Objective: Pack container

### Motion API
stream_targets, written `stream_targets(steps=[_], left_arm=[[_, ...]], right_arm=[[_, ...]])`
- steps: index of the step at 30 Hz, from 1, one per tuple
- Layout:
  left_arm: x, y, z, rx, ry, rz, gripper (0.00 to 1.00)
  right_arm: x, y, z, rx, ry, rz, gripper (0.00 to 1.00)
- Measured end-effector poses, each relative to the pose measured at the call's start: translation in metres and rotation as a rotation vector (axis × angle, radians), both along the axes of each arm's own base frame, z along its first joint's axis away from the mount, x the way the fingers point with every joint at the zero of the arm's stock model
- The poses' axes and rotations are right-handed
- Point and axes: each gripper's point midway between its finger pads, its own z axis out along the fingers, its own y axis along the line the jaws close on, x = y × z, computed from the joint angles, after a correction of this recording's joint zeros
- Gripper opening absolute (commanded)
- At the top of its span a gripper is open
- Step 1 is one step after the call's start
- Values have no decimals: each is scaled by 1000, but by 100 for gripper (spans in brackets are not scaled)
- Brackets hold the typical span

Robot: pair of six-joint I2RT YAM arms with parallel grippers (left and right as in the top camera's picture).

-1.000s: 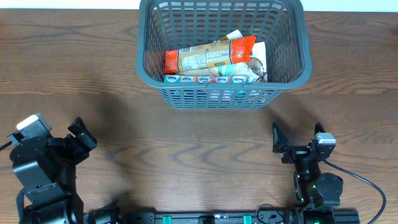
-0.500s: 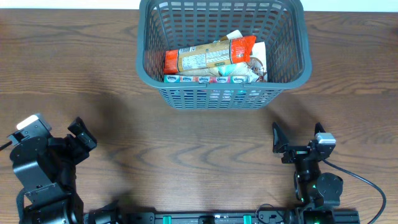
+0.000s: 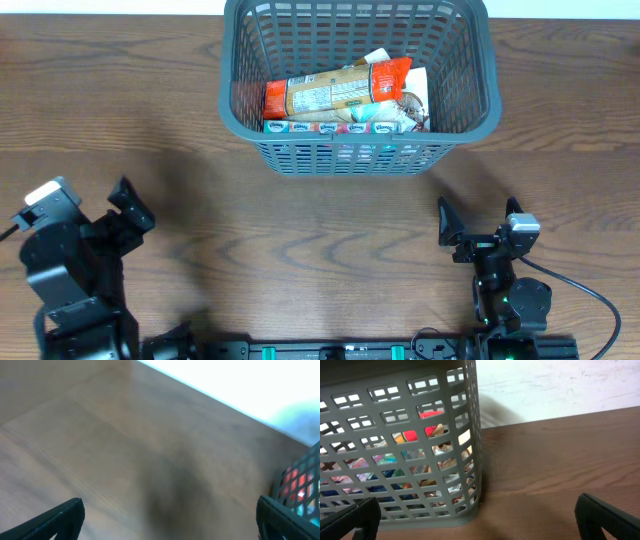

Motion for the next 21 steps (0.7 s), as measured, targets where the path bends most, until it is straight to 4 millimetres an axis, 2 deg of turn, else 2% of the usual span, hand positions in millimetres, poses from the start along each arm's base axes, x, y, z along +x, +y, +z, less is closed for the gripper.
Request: stream_targets(steps=[4,11,21], left_arm=[[10,-5,-15,26,-128,-35,99],[8,-11,-58,31,-264,-53,99],[10,-28,-78,25,-325,-120,99]], right_arm=[[0,0,0,0,0,0,99],[0,0,0,0,1,0,99],[0,0,0,0,1,0,99]])
